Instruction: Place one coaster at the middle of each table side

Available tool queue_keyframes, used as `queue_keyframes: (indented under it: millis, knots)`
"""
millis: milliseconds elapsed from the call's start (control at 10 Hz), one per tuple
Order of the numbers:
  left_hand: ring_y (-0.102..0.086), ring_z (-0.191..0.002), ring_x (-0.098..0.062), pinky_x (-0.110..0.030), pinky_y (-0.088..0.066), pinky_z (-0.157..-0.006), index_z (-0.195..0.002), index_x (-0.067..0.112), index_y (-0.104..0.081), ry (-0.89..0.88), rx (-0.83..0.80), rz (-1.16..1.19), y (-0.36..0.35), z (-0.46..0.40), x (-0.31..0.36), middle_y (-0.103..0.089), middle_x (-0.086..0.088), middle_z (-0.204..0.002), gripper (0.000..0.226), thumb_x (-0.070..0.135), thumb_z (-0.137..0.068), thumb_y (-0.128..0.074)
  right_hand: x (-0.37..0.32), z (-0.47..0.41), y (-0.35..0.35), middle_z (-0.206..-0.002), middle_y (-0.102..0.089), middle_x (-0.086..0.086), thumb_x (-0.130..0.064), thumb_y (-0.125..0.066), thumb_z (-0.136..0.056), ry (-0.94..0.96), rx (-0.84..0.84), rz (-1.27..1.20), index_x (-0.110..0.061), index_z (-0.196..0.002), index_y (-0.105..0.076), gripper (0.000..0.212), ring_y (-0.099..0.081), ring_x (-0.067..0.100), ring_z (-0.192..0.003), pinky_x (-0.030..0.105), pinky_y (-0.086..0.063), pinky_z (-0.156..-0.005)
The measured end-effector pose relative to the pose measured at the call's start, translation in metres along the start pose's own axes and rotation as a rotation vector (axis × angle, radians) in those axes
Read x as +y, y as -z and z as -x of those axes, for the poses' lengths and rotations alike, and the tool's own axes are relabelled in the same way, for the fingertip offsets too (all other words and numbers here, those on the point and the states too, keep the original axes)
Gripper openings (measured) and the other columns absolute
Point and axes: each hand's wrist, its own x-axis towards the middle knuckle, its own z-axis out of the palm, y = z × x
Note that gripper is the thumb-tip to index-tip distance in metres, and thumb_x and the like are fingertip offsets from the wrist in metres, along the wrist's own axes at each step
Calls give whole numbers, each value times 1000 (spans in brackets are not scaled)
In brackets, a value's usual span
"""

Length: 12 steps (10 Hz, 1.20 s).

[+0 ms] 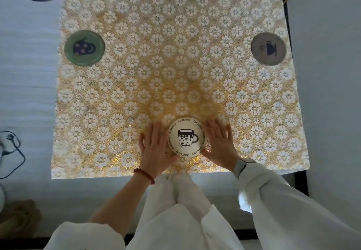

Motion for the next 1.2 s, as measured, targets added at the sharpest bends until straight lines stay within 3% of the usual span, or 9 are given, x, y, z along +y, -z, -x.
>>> queue_keyframes:
  millis: [100,300,400,700,900,1000,1200]
  knots:
    - [3,-142,-30,-55,-4,-113,-142,20,-15,-2,-34,8,2,0,-1,-4,-12,-155,104,64,-62,-63,-2,1,2,-155,2,4,-45,-58,-77,-9,-26,1,-18,-142,-3,89,14,23,-140,56,9,-112]
    - [-11,-140,-34,-58,-10,-111,-140,12,-24,-39,-15,3,0,10,-6,-20,-15,-152,102,66,-62,-62,-4,4,3,-154,10,5,-43,-62,-75,-10,-51,7,-22,-142,4,96,18,24,-139,57,10,-111]
    - [-16,-139,-36,-57,-12,-110,-139,9,-25,-65,-5,-2,-3,17,-11,-25,-16,-150,102,75,-64,-45,-8,6,2,-154,11,4,-42,-62,-75,-23,-69,-3,-24,-141,4,95,19,24,-139,60,5,-112]
    - [-32,-132,-42,-64,-25,-103,-133,4,-37,-81,1,-95,-1,17,-7,-38,-20,-142,98,71,-62,-51,-10,14,-2,-153,14,3,-39,-59,-79,-37,-79,-14,-21,-142,1,89,23,22,-136,57,5,-113]
    - [-26,-135,-40,-62,-24,-106,-135,7,-33,-68,-18,-128,-1,18,-8,-32,-18,-147,95,64,-64,-62,-10,13,-2,-145,21,-3,-38,-61,-78,-45,-61,-46,-22,-142,1,90,22,20,-136,54,9,-113]
    - [-13,-140,-35,-57,-15,-111,-139,10,-24,-53,-54,-132,2,17,-6,-20,-14,-152,96,66,-68,-57,-11,13,0,-146,21,-2,-40,-58,-80,-56,-85,-25,-21,-142,0,87,21,21,-137,55,7,-113]
    - [-11,-140,-29,-56,-11,-112,-138,19,-24,-50,-142,-124,19,10,-9,-19,-7,-152,95,69,-64,-57,-11,7,30,-154,-8,2,-36,-56,-83,-94,-80,-178,-23,-141,-10,75,2,23,-141,55,-1,-113]
